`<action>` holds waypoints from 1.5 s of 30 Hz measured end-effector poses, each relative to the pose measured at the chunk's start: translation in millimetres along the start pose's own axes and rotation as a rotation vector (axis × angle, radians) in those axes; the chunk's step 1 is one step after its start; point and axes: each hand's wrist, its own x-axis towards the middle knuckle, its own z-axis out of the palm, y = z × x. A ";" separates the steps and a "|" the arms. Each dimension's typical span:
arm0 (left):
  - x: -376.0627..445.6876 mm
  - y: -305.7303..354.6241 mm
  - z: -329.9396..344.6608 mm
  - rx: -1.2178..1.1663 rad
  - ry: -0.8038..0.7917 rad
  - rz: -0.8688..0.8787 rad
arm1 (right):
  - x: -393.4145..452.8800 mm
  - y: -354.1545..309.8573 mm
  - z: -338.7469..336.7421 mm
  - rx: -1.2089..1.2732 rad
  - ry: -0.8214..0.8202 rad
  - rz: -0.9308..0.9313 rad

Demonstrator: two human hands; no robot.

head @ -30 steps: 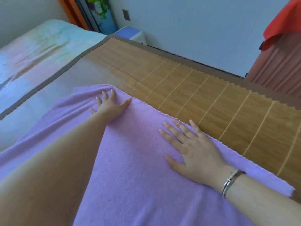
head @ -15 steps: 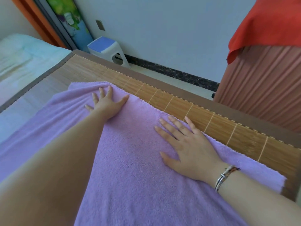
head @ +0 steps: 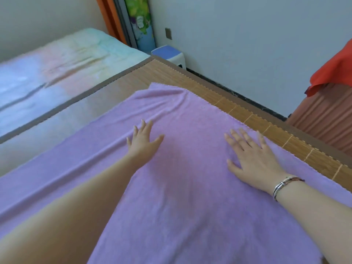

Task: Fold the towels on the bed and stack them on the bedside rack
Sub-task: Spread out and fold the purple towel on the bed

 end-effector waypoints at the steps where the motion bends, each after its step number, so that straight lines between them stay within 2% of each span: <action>1: -14.7 -19.1 -14.1 -0.011 -0.003 -0.026 | -2.0 -23.6 -8.6 0.019 0.003 -0.017; 8: -158.7 -192.7 -134.1 -0.037 0.092 -0.249 | -26.9 -256.4 -64.0 0.094 -0.014 -0.372; 13: -310.8 -352.4 -209.3 -0.033 0.239 -0.578 | -86.8 -443.7 -87.2 0.172 -0.126 -0.664; 17: -446.2 -451.3 -243.2 -0.116 0.371 -0.801 | -156.3 -581.3 -90.5 0.253 -0.199 -0.842; 21: -549.6 -513.5 -249.9 -0.282 0.465 -0.983 | -230.6 -690.1 -83.6 0.389 -0.139 -0.972; 25: -601.9 -543.2 -234.1 -0.562 0.557 -1.061 | -285.8 -757.7 -78.7 0.437 -0.136 -1.061; 28: -613.2 -544.8 -218.4 -0.863 0.516 -1.089 | -307.9 -780.2 -75.5 0.218 -0.248 -1.144; 30: -614.7 -541.9 -208.3 -0.978 0.506 -1.085 | -317.3 -788.0 -69.1 0.028 -0.243 -1.171; 32: -610.7 -535.3 -202.1 -1.071 0.519 -1.076 | -326.7 -788.9 -69.6 -0.077 -0.216 -1.121; 33: -607.8 -531.9 -200.2 -1.114 0.529 -1.075 | -327.3 -789.1 -66.0 -0.022 -0.149 -1.080; 34: -605.1 -529.6 -198.9 -1.147 0.533 -1.078 | -324.8 -789.2 -65.7 0.064 -0.188 -1.046; 35: -602.0 -527.0 -198.4 -1.177 0.541 -1.081 | -318.5 -788.0 -63.7 0.255 -0.193 -0.978; 36: -598.7 -525.5 -198.1 -1.194 0.544 -1.081 | -312.4 -784.9 -67.5 0.466 -0.314 -0.872; 37: -595.1 -523.0 -199.1 -1.207 0.545 -1.074 | -303.9 -779.5 -69.4 0.703 -0.452 -0.721; 39: -585.2 -515.2 -202.6 -1.233 0.544 -1.047 | -283.8 -762.6 -75.8 1.189 -0.592 -0.345; 41: -569.8 -503.1 -209.1 -1.274 0.549 -1.016 | -268.6 -736.6 -89.0 1.527 -0.743 0.082; 43: -551.1 -490.6 -215.8 -1.321 0.565 -0.983 | -260.4 -706.9 -95.0 1.631 -0.834 0.349; 45: -529.2 -477.1 -220.6 -1.356 0.558 -0.927 | -251.0 -678.6 -91.2 1.595 -0.809 0.418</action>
